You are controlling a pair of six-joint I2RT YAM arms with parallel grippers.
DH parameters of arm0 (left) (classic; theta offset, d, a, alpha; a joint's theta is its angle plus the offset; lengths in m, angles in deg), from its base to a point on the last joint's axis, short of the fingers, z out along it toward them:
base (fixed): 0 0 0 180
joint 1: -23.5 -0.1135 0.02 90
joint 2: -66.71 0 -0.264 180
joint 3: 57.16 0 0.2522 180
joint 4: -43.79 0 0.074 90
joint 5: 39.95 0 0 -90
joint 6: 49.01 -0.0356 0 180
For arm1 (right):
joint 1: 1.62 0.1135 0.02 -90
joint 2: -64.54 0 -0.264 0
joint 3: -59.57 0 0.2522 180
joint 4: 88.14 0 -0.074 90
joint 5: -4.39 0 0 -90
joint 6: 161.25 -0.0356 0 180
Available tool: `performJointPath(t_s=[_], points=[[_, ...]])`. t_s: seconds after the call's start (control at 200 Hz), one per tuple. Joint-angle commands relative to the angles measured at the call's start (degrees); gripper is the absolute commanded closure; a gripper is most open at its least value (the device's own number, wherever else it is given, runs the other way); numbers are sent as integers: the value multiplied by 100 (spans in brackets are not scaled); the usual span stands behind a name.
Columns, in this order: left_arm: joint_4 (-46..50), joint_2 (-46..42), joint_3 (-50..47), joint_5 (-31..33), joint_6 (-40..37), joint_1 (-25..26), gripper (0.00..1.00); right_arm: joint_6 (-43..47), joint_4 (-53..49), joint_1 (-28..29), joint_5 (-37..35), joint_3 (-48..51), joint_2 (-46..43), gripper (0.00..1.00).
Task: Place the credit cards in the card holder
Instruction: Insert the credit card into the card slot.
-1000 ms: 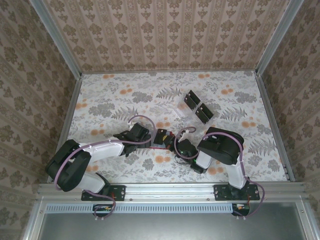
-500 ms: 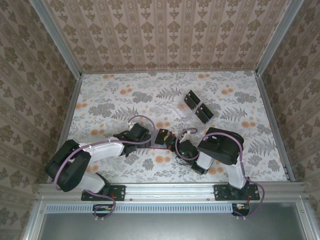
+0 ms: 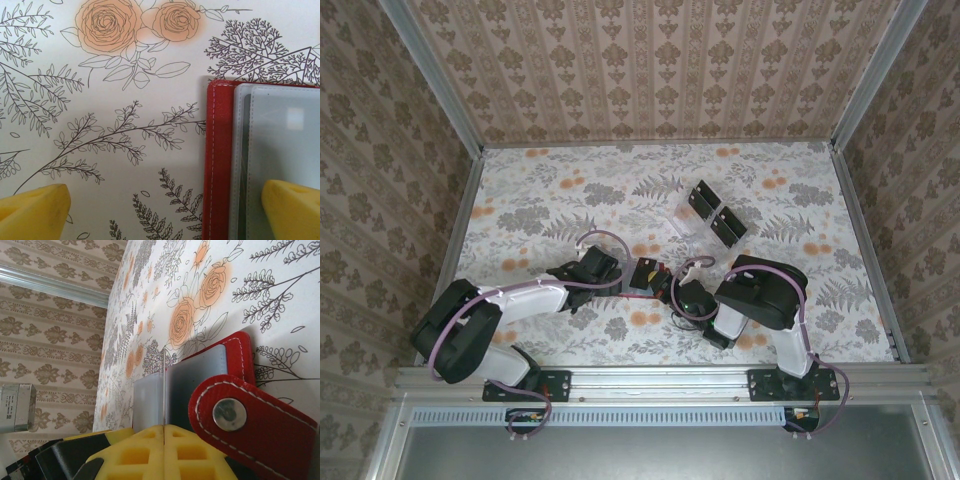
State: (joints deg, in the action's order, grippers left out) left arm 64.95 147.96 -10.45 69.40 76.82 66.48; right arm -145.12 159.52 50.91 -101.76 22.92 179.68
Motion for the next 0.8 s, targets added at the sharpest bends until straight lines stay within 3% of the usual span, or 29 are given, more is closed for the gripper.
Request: performJointPath(t_s=[0.0, 0.47, 0.795], points=[[489, 10, -168, 39, -6, -53, 0, 75, -579, 107, 23, -8, 380, 100], [509, -13, -175, 40, -6, -55, 0, 21, -574, 183, -14, -19, 449, 100], [508, -15, -184, 34, -6, -55, 0, -98, -576, 170, -499, 382, 278, 100]])
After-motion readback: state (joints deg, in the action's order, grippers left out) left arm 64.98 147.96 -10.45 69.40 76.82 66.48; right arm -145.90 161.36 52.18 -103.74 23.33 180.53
